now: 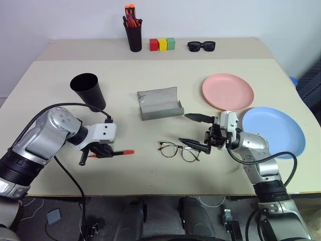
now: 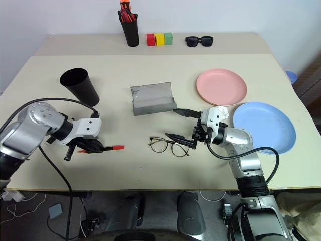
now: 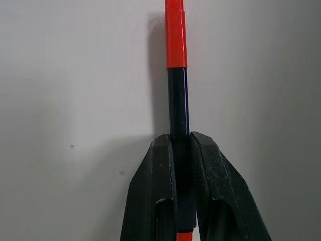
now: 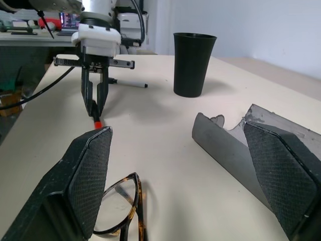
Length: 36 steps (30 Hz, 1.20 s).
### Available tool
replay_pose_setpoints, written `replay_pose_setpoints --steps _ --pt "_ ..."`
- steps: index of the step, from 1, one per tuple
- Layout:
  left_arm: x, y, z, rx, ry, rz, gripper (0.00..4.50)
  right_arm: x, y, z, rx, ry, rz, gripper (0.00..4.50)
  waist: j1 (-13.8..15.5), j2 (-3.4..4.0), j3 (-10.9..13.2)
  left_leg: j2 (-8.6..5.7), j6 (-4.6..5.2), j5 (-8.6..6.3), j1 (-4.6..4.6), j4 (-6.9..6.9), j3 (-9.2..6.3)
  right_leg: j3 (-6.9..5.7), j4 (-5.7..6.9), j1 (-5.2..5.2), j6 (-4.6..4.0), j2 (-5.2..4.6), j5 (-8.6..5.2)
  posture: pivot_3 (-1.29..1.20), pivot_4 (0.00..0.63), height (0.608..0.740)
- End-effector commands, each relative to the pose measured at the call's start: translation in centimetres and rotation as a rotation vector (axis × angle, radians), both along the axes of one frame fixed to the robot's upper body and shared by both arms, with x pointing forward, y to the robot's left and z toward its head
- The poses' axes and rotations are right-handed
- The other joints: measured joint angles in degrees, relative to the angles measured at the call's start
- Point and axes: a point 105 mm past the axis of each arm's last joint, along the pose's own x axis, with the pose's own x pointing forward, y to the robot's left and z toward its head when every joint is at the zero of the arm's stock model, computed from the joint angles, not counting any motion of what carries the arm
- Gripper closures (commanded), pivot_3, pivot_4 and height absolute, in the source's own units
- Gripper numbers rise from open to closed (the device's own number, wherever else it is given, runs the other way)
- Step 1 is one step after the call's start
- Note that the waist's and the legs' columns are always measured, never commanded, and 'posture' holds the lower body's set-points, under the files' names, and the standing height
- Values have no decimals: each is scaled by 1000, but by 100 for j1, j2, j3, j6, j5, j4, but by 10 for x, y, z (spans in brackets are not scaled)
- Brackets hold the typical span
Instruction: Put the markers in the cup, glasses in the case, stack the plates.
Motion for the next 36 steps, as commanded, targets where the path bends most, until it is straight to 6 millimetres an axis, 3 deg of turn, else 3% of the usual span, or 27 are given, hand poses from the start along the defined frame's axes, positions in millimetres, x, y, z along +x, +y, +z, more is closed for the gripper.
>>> replay_pose_setpoints --steps 1,5,10,14,17,21,25,30,36 --pt "10 -16 30 -151 -180 59 4483 2 0 13 26 -45 4 226 4 0 0 0 0 0 0 2 -1 0 1 0 0 0 0 0 150 740" --pt "26 -39 54 -346 -383 164 4483 7 1 10 24 -41 4 226 15 -1 0 -1 0 0 1 10 -4 -1 2 5 1 0 0 0 150 740" --pt "67 -58 101 -600 -614 430 4483 23 3 14 33 -44 3 226 15 -3 0 -2 -1 0 1 32 -11 -4 9 12 2 1 2 0 150 740" --pt "90 -53 142 -766 -777 635 4483 35 4 14 24 -33 14 226 0 -4 0 -4 -1 0 4 40 -12 -4 9 20 5 1 4 0 150 740" --pt "101 -35 168 -844 -922 789 4483 43 8 13 32 -33 26 226 -12 -3 -1 -4 -2 1 6 39 -12 -4 10 19 5 1 4 0 150 740" --pt "107 -6 183 -864 -1091 960 4483 47 11 17 66 -40 41 226 0 -3 0 -5 -4 2 6 39 -12 -4 9 18 6 0 4 0 150 740" --pt "106 34 186 -803 -1287 1136 4483 49 18 37 208 -78 54 226 0 -3 -1 -6 -8 4 5 41 -12 -3 8 18 8 -1 7 0 150 740" --pt "105 49 174 -751 -1338 1185 4483 49 25 55 302 -103 78 226 12 -2 -1 -7 -10 5 5 41 -13 -3 8 19 9 -1 8 0 150 740" --pt "108 52 164 -740 -1325 1207 4483 50 28 57 297 -117 85 226 13 -4 -2 -9 -11 5 3 42 -15 -4 9 19 11 -1 9 0 150 740"
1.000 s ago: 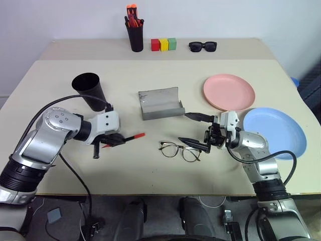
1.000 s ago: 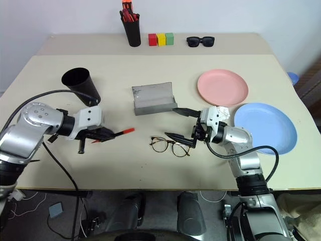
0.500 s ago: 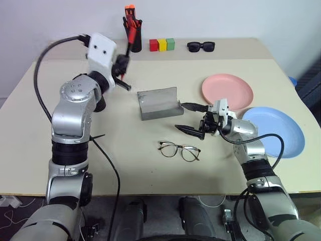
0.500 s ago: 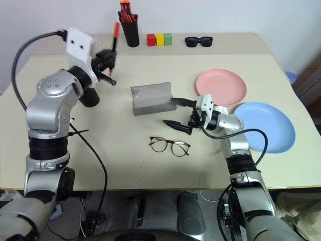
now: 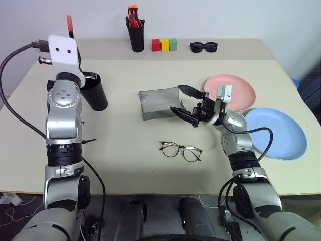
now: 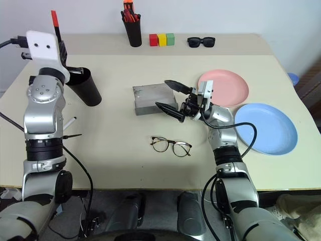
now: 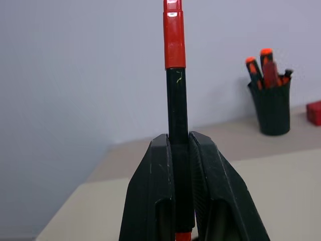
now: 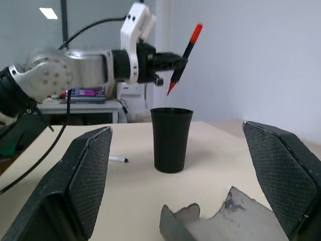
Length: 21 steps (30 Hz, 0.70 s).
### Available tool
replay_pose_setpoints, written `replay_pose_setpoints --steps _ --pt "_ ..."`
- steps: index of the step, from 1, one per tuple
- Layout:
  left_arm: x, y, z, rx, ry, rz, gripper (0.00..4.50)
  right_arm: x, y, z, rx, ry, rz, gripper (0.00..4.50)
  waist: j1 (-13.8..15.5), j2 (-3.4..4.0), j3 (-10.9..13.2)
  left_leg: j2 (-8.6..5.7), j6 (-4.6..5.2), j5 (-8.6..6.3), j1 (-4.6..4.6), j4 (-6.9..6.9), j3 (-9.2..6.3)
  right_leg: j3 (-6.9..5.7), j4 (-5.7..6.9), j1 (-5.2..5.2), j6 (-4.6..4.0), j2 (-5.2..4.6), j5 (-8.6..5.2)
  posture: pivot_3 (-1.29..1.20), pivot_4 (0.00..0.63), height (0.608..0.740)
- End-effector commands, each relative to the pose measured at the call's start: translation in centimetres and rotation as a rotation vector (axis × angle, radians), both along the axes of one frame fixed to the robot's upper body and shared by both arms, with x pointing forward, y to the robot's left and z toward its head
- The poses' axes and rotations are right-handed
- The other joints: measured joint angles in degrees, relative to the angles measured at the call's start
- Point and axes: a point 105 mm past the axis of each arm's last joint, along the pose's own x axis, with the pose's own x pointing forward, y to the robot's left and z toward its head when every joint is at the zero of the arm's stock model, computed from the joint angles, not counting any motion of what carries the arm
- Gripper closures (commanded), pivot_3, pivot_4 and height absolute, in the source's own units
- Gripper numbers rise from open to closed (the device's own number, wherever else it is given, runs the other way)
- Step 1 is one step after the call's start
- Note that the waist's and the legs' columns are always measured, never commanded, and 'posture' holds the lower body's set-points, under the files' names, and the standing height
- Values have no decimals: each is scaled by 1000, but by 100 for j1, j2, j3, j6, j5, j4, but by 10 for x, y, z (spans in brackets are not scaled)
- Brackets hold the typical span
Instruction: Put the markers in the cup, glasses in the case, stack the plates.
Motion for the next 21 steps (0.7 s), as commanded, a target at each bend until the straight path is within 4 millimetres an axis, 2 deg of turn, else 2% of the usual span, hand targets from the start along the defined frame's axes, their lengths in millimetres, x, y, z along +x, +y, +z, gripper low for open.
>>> replay_pose_setpoints --steps 1,7,14,17,20,21 --pt "-4 3 9 9 -52 16 4483 -1 1 14 14 -63 2 226 -8 0 0 0 0 0 0 0 0 0 0 0 0 0 0 0 150 740" --pt "0 6 -5 -6 -21 25 4483 -1 2 13 0 -69 -5 226 -19 0 0 0 0 0 0 -2 0 0 3 -4 0 0 0 0 150 740" --pt "4 0 -28 -31 26 -5 4483 -1 1 13 -7 -73 -12 226 -14 0 0 0 0 0 0 -1 0 0 3 -3 0 0 0 0 150 740" --pt "2 -7 -38 -47 55 -44 3156 -1 0 13 -10 -74 -18 226 -16 0 0 0 0 0 0 -1 0 0 3 -3 0 0 0 0 150 740" --pt "-4 -13 -36 -81 33 -82 1702 0 -1 13 -14 -72 -25 226 -16 0 0 0 0 0 0 -1 0 0 3 -3 0 0 0 0 150 740" --pt "-7 -15 -33 -83 18 -96 1702 0 -2 13 -15 -71 -26 226 -16 0 0 0 0 0 0 -1 0 0 3 -3 0 0 0 0 150 740"
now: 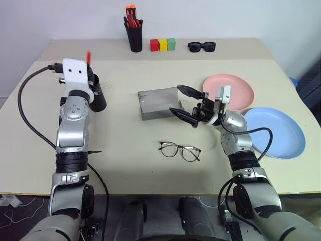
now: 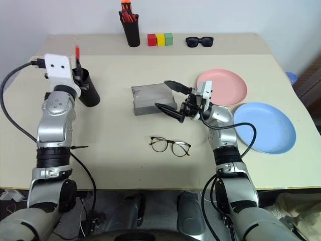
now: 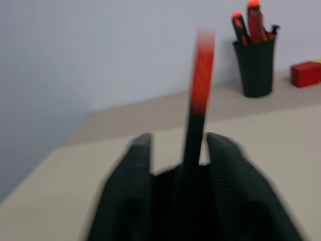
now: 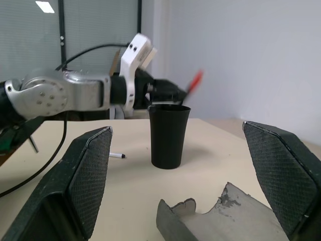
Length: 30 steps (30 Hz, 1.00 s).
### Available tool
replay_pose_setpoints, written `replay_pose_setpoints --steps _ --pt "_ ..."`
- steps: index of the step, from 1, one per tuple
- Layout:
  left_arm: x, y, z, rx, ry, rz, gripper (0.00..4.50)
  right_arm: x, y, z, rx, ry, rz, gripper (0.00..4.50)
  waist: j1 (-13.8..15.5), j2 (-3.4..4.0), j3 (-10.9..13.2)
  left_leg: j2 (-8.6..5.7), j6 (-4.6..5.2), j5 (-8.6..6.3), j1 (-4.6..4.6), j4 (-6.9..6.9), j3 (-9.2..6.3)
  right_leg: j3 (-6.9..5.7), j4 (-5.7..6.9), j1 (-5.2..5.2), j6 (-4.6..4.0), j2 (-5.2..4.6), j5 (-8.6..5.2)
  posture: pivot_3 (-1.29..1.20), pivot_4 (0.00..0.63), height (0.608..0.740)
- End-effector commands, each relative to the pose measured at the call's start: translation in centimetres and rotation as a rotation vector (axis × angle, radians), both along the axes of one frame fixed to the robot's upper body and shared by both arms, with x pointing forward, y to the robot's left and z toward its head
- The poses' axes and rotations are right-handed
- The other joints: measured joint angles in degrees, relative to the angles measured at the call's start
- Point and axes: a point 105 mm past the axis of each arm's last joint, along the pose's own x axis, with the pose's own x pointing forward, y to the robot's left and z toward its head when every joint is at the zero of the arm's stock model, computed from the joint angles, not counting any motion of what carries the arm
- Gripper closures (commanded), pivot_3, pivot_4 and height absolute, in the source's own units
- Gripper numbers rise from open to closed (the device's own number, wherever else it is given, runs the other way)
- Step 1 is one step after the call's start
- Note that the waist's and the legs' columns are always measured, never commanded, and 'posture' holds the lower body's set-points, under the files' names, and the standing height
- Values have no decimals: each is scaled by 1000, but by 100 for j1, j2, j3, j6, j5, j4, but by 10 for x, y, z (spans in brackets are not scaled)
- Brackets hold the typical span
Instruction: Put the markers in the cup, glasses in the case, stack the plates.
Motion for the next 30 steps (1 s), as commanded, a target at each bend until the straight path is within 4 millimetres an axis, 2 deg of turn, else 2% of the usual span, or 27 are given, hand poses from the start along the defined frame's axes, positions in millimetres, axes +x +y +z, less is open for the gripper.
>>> replay_pose_setpoints --steps 1,7,9,11,12,14,16,19,25,28,30 --pt "-13 -8 29 -8 -110 -48 1702 -1 -1 13 2 -60 -10 226 -2 0 0 0 0 0 0 0 0 0 0 0 0 0 0 0 150 740" --pt "-45 6 52 -172 -116 -145 1702 -2 0 4 -49 -11 10 226 -12 0 0 0 0 0 0 0 0 0 0 0 0 0 0 0 150 740" --pt "-59 20 48 -218 -39 -192 1702 -6 0 -1 -66 5 37 226 -57 2 -1 1 0 0 1 -3 0 1 2 -2 0 1 0 0 150 740" --pt "-76 36 41 -193 41 -204 1702 -9 1 -7 -76 24 57 226 -115 2 -1 2 0 0 2 -6 -1 1 5 -4 -1 2 -1 0 150 740" --pt "-84 47 35 -183 75 -177 1702 -10 2 -10 -83 32 67 226 -133 2 -1 2 1 0 2 -7 -1 1 6 -4 -1 2 -1 0 150 740" --pt "-99 84 20 -201 144 -13 1702 -12 5 -15 -91 40 81 226 -146 2 0 2 1 -1 2 -6 -1 1 6 -4 0 2 -2 0 150 740" --pt "-107 99 7 -238 218 78 1702 -12 6 -16 -87 44 86 226 -141 2 0 2 1 -1 3 -5 -2 1 8 -3 -1 2 -1 0 150 740" --pt "-111 101 -11 -282 314 109 1702 -12 9 -17 -86 46 91 226 -58 -1 -2 1 -1 0 6 2 -10 -3 18 4 -2 2 -1 0 150 740" --pt "-116 95 -45 -238 562 85 1702 -11 12 -17 -88 46 102 226 -5 -1 -2 0 -7 3 7 2 -12 -4 20 3 -3 2 -1 0 150 740" --pt "-119 96 -57 -180 713 50 1702 -11 12 -17 -88 42 102 226 -10 -1 -2 1 -11 5 7 -1 -12 -4 23 -1 -4 3 -1 0 150 740" --pt "-116 99 -56 -162 751 31 1702 -11 13 -15 -83 38 98 226 -12 -1 -2 1 -12 6 8 -4 -12 -3 23 -3 -5 3 -2 0 150 740"
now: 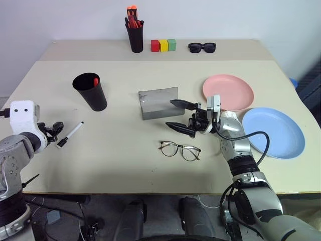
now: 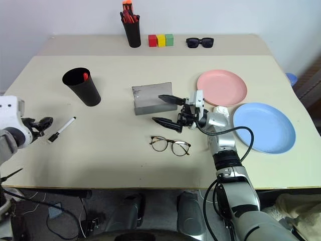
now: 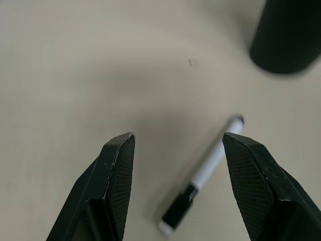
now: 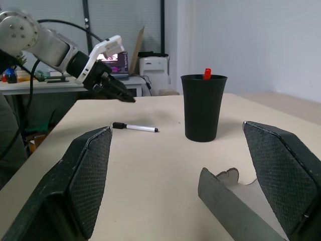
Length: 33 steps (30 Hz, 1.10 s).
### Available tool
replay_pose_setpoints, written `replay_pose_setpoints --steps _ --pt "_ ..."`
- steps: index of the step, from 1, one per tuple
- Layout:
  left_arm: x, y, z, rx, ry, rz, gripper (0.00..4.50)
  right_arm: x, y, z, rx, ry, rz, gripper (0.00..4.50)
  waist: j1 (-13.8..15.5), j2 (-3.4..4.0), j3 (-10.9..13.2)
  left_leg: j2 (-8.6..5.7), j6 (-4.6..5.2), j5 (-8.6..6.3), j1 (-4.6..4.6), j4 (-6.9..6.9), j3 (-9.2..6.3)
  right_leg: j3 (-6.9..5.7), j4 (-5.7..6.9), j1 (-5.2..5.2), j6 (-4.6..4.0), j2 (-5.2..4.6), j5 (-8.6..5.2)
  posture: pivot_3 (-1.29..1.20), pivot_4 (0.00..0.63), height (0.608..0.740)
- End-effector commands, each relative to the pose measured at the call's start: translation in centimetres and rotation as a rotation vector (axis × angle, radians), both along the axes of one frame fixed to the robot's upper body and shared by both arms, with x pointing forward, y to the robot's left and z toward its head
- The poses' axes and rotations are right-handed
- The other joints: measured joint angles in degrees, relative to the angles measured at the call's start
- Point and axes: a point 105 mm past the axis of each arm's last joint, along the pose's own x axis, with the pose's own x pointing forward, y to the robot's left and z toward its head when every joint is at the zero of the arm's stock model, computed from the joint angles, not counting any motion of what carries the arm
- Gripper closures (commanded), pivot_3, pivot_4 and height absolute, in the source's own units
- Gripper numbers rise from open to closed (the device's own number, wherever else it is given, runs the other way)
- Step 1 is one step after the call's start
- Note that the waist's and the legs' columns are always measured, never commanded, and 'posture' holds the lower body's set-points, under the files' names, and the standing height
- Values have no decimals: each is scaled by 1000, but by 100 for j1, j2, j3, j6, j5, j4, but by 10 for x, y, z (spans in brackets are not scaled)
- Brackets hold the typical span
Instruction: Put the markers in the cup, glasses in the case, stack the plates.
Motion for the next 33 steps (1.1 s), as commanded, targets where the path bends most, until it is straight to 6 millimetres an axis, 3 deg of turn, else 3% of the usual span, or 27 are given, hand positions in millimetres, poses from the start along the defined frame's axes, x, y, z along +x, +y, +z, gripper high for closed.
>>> replay_pose_setpoints --steps 1,10,17,27,30,33 --pt "3 5 1 23 72 -43 1702 1 3 15 22 -54 -2 226 -1 1 0 0 -1 0 0 -2 0 0 1 -1 0 0 0 0 150 740" --pt "25 9 -6 42 245 -192 1702 -11 2 8 -25 -54 40 226 17 0 0 0 -10 6 -1 -19 0 0 3 -13 -1 0 -1 0 150 740" --pt "43 1 -15 72 287 -291 1702 -40 -8 -19 -234 -61 201 226 0 0 1 0 -12 8 -4 -32 1 0 -3 -18 0 0 -1 0 150 740" --pt "42 -3 -27 83 350 -345 1702 -40 -8 -19 -232 -65 204 226 -41 -1 1 1 -12 8 -4 -32 3 1 7 -24 1 0 -1 0 150 740" --pt "39 1 -32 103 375 -339 2481 -40 -7 -19 -230 -66 203 226 -38 -1 1 1 -12 8 -4 -32 3 1 7 -24 1 0 -1 0 150 740" --pt "37 0 -34 93 380 -339 3902 -39 -7 -19 -226 -67 201 226 -50 -1 1 1 -12 8 -3 -32 3 1 12 -24 1 0 -1 0 150 740"
